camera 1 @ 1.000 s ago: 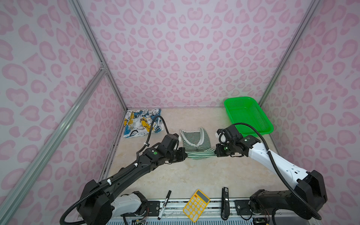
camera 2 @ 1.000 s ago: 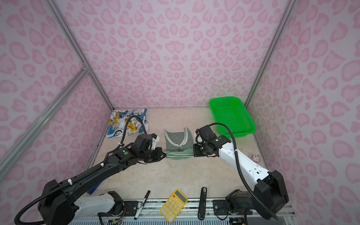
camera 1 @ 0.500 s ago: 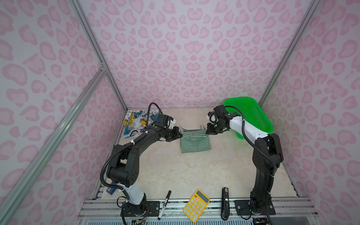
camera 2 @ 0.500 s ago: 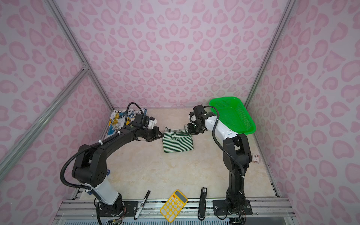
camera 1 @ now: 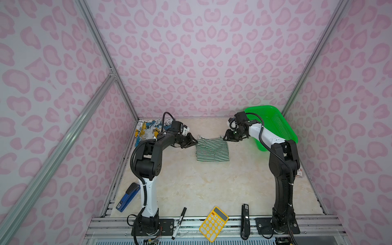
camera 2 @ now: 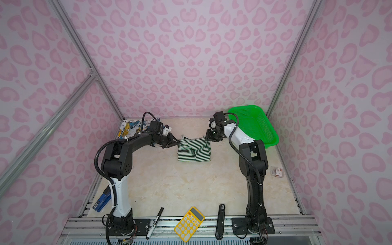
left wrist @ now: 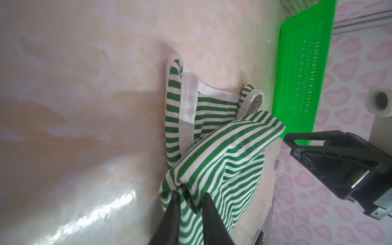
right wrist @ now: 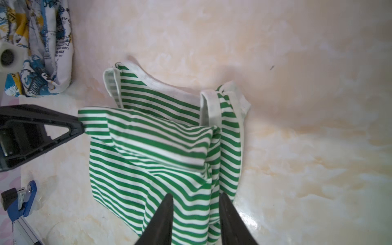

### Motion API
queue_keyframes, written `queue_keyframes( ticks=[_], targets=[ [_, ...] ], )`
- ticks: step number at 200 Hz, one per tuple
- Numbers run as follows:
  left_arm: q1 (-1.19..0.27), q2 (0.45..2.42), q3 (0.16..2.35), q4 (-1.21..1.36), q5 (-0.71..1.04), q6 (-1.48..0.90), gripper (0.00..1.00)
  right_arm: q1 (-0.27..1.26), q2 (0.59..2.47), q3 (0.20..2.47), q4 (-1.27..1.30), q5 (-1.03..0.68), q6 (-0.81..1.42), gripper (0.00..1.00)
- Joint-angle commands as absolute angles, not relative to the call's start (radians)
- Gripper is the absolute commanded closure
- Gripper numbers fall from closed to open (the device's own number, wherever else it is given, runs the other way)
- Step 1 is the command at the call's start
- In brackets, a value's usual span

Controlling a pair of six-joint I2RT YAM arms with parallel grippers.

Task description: Fold and stack the mixed laundry pile

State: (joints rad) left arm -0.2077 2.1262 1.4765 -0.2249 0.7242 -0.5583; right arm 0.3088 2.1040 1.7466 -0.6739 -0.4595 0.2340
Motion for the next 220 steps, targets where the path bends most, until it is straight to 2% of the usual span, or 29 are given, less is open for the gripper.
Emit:
queue_keyframes(
  ticks=[1, 14, 24, 55, 80, 123, 135, 164, 177, 185, 220],
  targets=[
    [-0.201, 2.126, 1.461, -0.027, 0.834, -0.611, 0.52, 0.333, 2.071, 1.712, -0.649, -0.419, 0.161, 0.62],
    [-0.193, 2.107, 1.448, 0.022, 0.842, -0.622, 0.39, 0.356, 2.056, 1.687, -0.652, -0.395, 0.129, 0.59],
    [-0.186, 2.088, 1.441, 0.039, 0.84, -0.626, 0.34, 0.369, 2.054, 1.671, -0.648, -0.376, 0.115, 0.57],
    [-0.163, 2.006, 1.394, -0.042, 0.741, -0.576, 0.34, 0.379, 2.081, 1.667, -0.63, -0.298, 0.113, 0.54],
    [-0.161, 1.937, 1.324, -0.112, 0.656, -0.501, 0.34, 0.377, 2.105, 1.683, -0.606, -0.26, 0.078, 0.48],
    [-0.161, 1.852, 1.214, -0.142, 0.604, -0.458, 0.35, 0.355, 2.196, 1.769, -0.584, -0.315, 0.035, 0.47],
    [-0.161, 1.837, 1.196, -0.151, 0.599, -0.446, 0.35, 0.348, 2.213, 1.783, -0.573, -0.349, 0.037, 0.54],
    [-0.161, 1.824, 1.176, -0.173, 0.577, -0.419, 0.36, 0.342, 2.219, 1.795, -0.57, -0.38, 0.055, 0.87],
    [-0.16, 1.827, 1.174, -0.172, 0.575, -0.416, 0.37, 0.343, 2.19, 1.775, -0.561, -0.382, 0.07, 0.97],
    [-0.161, 1.83, 1.174, -0.167, 0.578, -0.416, 0.37, 0.344, 2.163, 1.75, -0.549, -0.378, 0.083, 1.0],
    [-0.16, 1.852, 1.193, -0.155, 0.602, -0.41, 0.4, 0.344, 2.033, 1.649, -0.5, -0.33, 0.128, 1.0]
  ],
)
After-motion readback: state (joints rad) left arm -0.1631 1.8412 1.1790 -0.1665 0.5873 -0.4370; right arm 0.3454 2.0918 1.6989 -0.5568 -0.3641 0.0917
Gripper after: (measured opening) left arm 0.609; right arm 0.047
